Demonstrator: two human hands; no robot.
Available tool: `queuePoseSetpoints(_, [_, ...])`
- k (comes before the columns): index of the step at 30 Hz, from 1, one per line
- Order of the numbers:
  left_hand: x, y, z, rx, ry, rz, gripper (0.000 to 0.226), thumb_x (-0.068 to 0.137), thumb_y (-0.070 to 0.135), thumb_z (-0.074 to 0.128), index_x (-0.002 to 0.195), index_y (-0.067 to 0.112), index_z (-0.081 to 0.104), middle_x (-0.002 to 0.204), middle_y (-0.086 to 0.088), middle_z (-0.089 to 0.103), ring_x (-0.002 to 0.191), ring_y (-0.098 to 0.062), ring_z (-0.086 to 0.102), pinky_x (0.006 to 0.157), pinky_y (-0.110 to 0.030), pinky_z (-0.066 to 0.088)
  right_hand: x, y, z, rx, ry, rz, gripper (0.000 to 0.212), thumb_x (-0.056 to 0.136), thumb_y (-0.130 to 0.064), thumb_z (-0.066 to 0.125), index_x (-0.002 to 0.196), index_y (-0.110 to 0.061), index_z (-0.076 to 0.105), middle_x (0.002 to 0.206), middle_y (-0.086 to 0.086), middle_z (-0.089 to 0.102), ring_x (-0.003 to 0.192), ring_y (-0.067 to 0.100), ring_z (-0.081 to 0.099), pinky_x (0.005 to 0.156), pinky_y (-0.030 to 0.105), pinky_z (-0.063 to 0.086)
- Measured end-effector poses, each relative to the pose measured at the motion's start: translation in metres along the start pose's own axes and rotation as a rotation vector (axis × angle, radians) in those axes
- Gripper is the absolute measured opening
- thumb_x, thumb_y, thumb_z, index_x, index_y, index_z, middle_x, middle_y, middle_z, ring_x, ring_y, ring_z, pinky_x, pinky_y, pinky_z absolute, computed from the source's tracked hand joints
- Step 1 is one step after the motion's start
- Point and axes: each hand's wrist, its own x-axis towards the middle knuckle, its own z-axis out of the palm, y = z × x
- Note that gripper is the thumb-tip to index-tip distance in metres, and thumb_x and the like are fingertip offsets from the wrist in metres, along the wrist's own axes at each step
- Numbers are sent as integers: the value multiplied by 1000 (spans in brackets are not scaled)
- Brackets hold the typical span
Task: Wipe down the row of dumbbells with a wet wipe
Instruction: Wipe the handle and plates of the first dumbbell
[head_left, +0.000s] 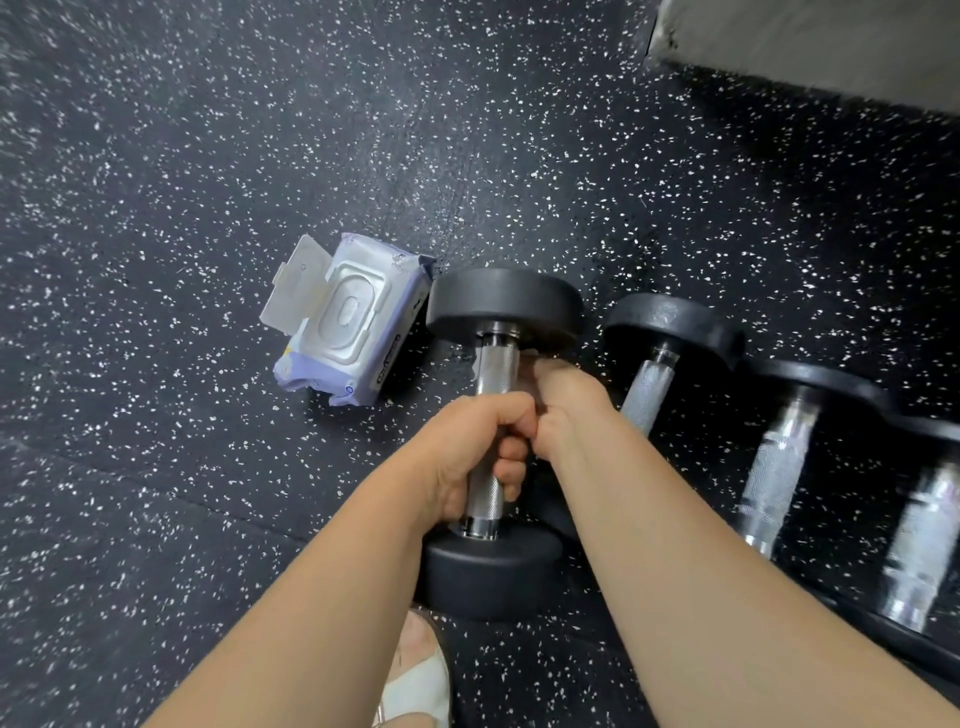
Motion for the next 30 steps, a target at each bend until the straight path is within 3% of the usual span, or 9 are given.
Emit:
queuePoseSetpoints(5, [8,4,-1,3,-61,-36,9,72,9,47,68,16,45,44,4,35,35,-10,30,47,-22,28,-4,-6,-12,52,-1,-56,8,84,0,57,81,-3,64,75,13,68,62,22,63,53,26,52])
queuePoseSetpoints(9, [12,5,-6,32,-90,-69,22,71,7,44,53,17,40,44,2,35,36,-11,30,47,-23,28,-6,0,-14,182,16,-121,9,81,7,58,84,0,63,74,14,68,60,22,62,59,29,53])
queuePoseSetpoints(11, [13,6,-7,24,-95,-94,17,64,8,47,52,18,39,44,3,35,36,-11,31,49,-24,29,1,2,-11,152,38,-120,8,85,0,57,85,-4,64,64,3,70,54,14,64,61,28,52])
queuePoseSetpoints(13, [18,7,-8,19,-87,-109,13,55,11,52,51,17,41,45,3,37,37,-10,33,48,-22,29,2,3,-7,98,99,-154,18,85,-1,56,70,-12,56,49,-4,63,45,10,59,54,23,50])
queuePoseSetpoints(17, [34,0,-12,84,28,-95,25,67,9,48,44,18,43,47,1,40,40,-12,35,48,-24,30,2,1,-17,-29,206,-258,27,80,6,59,60,-11,51,61,4,56,59,19,54,80,45,55])
queuePoseSetpoints(20, [44,-9,-16,141,105,-96,29,69,9,47,42,18,41,46,0,39,41,-14,33,48,-24,30,3,8,-29,-2,273,-285,26,77,6,61,59,-11,53,49,-1,53,52,13,50,87,45,53])
queuePoseSetpoints(23, [44,-11,-19,174,143,-111,28,71,10,49,44,17,43,48,-1,41,42,-14,36,47,-22,32,0,17,-30,127,251,-262,14,74,9,64,75,-5,66,62,1,63,57,13,61,79,35,57])
queuePoseSetpoints(27, [44,-6,-23,333,395,64,12,77,19,68,76,8,62,73,-7,62,59,-19,58,55,-24,48,-3,13,-34,181,154,-236,20,65,17,61,75,0,66,60,2,69,61,13,69,70,25,59])
queuePoseSetpoints(30, [42,-12,-13,652,646,145,37,92,31,57,116,4,49,104,-8,54,96,-30,55,78,-33,41,-6,13,-36,142,63,-225,33,55,14,64,86,3,70,84,9,73,81,19,72,77,26,58])
